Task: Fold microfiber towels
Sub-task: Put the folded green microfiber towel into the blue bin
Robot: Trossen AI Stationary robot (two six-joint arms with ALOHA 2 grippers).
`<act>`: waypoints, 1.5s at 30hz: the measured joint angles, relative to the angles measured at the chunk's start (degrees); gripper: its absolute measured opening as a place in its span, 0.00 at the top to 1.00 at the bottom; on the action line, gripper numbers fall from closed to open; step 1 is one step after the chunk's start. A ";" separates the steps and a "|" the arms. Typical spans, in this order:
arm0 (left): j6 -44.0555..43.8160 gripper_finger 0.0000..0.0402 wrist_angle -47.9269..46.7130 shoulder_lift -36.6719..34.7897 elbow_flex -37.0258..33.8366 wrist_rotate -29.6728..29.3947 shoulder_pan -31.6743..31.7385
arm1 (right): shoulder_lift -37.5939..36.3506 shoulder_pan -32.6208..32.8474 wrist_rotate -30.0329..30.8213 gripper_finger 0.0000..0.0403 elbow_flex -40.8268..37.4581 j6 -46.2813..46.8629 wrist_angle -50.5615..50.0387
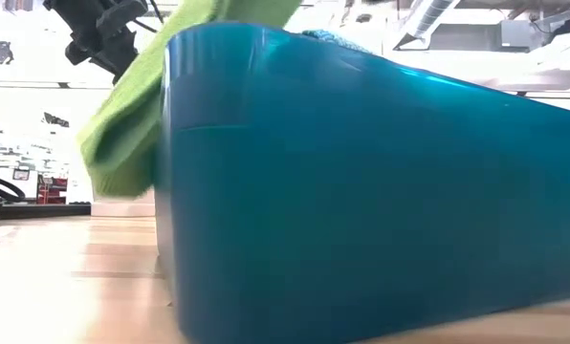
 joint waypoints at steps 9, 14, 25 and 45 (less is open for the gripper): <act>-1.12 1.00 0.15 0.18 0.00 -0.06 0.00 | -2.15 1.15 1.22 0.96 0.02 -1.00 3.81; -1.68 1.00 0.10 0.25 0.00 0.98 0.00 | -2.32 0.05 -0.44 0.96 0.04 -4.73 15.49; -3.06 1.00 0.07 0.24 0.00 2.74 0.00 | -2.39 2.84 0.40 0.96 0.11 -0.81 16.21; -3.81 1.00 1.82 0.24 0.00 0.33 0.02 | -3.69 2.52 -0.01 0.96 -4.90 7.24 -10.12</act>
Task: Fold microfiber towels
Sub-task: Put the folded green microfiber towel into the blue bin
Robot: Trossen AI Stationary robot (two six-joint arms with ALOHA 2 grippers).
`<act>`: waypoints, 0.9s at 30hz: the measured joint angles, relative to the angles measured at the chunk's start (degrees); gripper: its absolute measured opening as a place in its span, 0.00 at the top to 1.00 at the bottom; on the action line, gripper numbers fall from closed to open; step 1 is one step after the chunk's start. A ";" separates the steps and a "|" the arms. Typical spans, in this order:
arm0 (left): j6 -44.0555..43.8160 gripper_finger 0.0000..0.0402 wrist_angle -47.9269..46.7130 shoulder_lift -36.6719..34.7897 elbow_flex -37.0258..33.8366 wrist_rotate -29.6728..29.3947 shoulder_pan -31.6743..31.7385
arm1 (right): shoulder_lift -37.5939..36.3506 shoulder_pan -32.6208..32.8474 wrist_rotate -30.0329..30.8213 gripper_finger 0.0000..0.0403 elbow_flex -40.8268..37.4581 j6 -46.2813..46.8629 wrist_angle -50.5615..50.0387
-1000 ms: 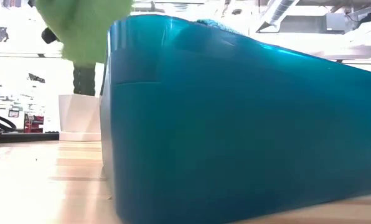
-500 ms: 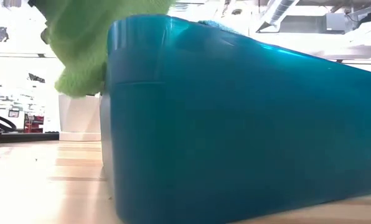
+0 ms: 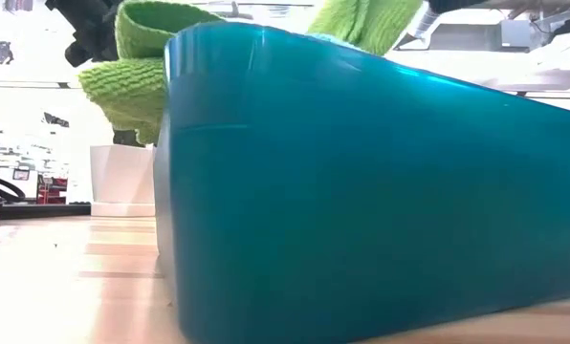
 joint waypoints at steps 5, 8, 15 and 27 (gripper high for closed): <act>-0.08 1.00 -0.01 0.00 0.00 0.02 0.00 | -1.03 -0.32 -0.28 0.96 -0.02 1.33 -6.83; -0.56 1.00 0.05 0.00 0.00 0.04 0.00 | -1.30 -0.30 -0.44 0.96 0.09 3.35 -9.39; -1.49 1.00 0.28 -0.02 0.00 0.07 0.00 | -0.91 0.16 -0.41 0.96 0.04 3.27 -14.92; -1.49 1.00 0.38 -0.02 0.00 0.78 0.02 | -0.73 -0.30 2.56 0.68 0.04 -0.07 -15.45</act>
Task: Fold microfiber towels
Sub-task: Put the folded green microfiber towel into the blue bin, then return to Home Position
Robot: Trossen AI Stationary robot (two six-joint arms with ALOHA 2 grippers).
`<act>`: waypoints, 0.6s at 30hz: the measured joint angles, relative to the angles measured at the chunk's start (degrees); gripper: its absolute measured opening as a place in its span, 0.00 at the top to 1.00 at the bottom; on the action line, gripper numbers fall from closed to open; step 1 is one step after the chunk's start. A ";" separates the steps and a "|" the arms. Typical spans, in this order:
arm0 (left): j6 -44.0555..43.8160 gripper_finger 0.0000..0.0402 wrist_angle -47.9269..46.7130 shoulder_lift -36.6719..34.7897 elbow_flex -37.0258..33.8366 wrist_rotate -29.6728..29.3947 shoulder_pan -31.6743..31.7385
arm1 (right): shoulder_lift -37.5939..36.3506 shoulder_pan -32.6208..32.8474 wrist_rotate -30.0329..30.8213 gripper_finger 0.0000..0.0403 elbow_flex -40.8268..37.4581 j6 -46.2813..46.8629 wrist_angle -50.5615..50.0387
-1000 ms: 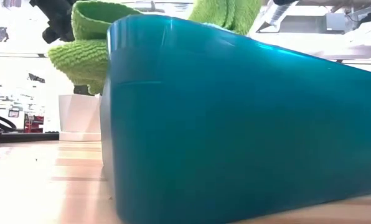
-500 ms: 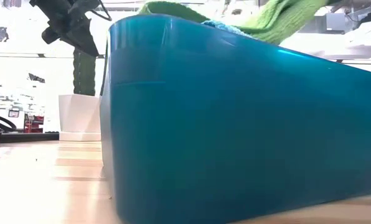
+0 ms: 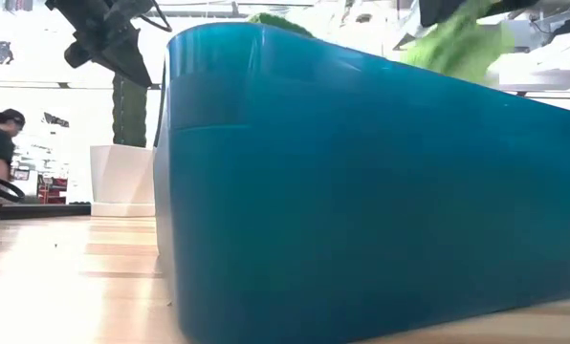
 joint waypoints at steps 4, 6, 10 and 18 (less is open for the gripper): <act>-0.03 1.00 -0.01 0.00 0.00 1.00 0.00 | 0.02 -0.02 0.03 0.53 0.00 -0.01 -0.03; -0.79 0.99 0.00 0.00 0.00 0.94 0.00 | 0.01 -0.01 0.38 0.47 0.00 0.01 0.00; -1.99 0.98 2.79 -0.01 0.00 0.20 0.00 | -2.61 -0.52 2.43 0.40 -0.02 -1.65 0.24; 12.71 0.98 16.02 -1.05 10.50 14.71 -0.02 | -18.73 -6.29 4.27 0.41 0.04 -21.49 9.97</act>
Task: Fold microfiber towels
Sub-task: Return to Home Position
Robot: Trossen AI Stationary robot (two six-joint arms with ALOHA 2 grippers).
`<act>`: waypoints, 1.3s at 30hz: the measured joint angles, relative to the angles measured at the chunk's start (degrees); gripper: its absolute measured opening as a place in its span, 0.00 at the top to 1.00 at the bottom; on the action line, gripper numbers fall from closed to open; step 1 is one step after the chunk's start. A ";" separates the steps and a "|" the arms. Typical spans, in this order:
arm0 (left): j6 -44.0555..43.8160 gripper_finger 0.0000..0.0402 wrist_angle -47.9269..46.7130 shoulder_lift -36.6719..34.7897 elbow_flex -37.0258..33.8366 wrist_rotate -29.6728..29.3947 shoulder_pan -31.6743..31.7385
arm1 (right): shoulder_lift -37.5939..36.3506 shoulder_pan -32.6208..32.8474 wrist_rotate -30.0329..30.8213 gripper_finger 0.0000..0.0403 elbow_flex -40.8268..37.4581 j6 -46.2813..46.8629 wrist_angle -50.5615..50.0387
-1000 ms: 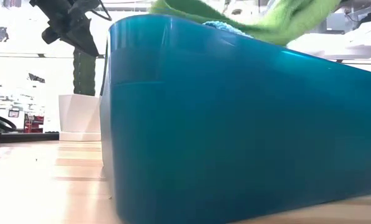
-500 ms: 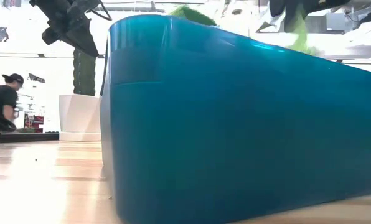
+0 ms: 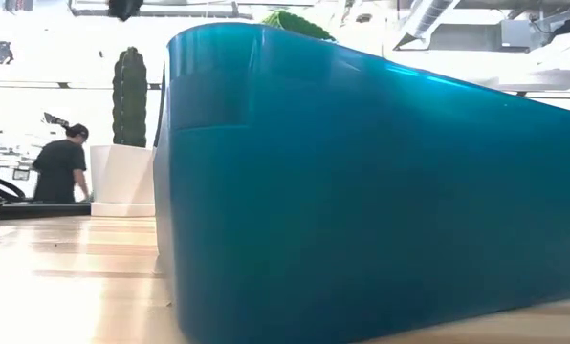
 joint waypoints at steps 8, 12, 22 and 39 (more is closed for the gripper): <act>24.48 0.98 -3.06 -1.48 16.42 8.60 0.03 | -18.49 -4.79 6.55 0.42 0.08 -26.58 3.16; 28.16 0.98 -1.60 -6.89 15.25 12.32 2.22 | -26.46 -3.54 16.31 0.42 -4.73 -39.51 10.08; 18.58 0.98 5.25 -33.15 -9.85 23.67 5.86 | -57.06 -7.08 10.13 0.42 -48.85 -37.89 40.43; 7.62 0.98 36.35 -49.17 -49.48 32.40 5.79 | -82.32 -8.36 14.16 0.42 -92.35 -31.56 69.76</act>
